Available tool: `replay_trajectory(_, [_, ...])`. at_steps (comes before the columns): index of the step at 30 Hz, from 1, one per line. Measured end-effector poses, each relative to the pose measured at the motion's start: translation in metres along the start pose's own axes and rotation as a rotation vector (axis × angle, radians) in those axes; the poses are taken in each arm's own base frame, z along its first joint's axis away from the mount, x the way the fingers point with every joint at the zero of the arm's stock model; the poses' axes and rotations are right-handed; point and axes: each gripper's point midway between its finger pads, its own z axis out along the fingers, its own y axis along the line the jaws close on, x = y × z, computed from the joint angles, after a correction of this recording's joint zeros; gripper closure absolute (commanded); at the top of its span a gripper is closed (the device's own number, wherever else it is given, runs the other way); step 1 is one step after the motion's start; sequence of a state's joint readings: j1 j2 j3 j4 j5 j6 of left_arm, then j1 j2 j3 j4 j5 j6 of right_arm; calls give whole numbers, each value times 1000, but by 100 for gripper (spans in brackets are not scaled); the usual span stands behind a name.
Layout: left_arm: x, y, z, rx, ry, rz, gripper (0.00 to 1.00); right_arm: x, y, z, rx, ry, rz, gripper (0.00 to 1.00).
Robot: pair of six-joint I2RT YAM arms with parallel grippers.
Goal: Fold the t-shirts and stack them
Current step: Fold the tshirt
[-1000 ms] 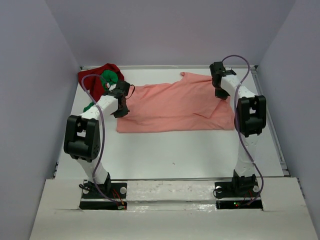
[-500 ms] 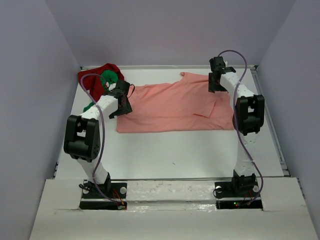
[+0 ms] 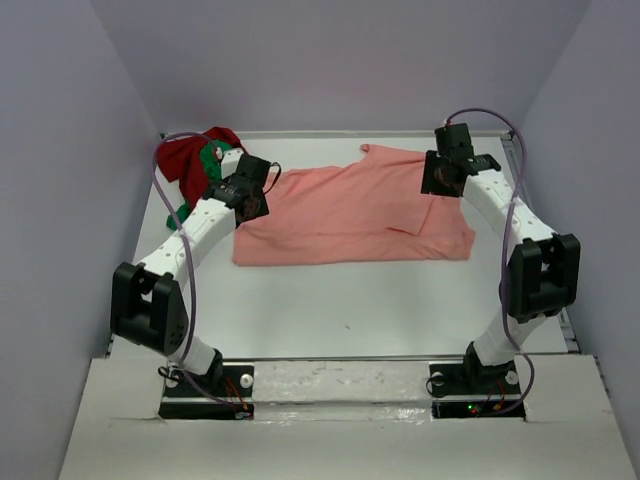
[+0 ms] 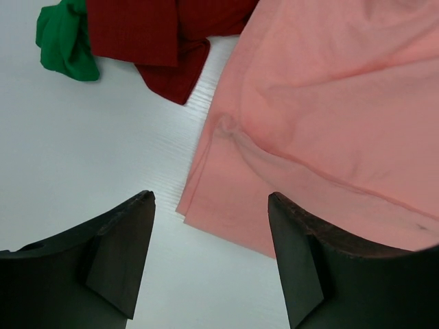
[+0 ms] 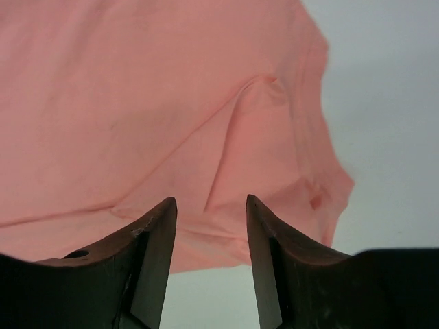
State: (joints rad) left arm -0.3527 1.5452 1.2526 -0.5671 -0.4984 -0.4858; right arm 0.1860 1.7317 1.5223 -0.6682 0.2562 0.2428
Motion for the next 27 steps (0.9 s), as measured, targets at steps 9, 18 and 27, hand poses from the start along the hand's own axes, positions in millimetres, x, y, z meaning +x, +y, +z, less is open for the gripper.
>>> replay_trajectory(9, [-3, -9, -23, 29, -39, 27, 23, 83, 18, 24, -69, 190, -13, 51])
replay_trajectory(18, [-13, -13, -30, 47, -62, 17, 23, 107, 25, 32, -68, 237, -25, 56])
replay_trajectory(27, [-16, -13, -34, 55, -73, 15, 23, 125, 30, 36, -67, 268, -36, 58])
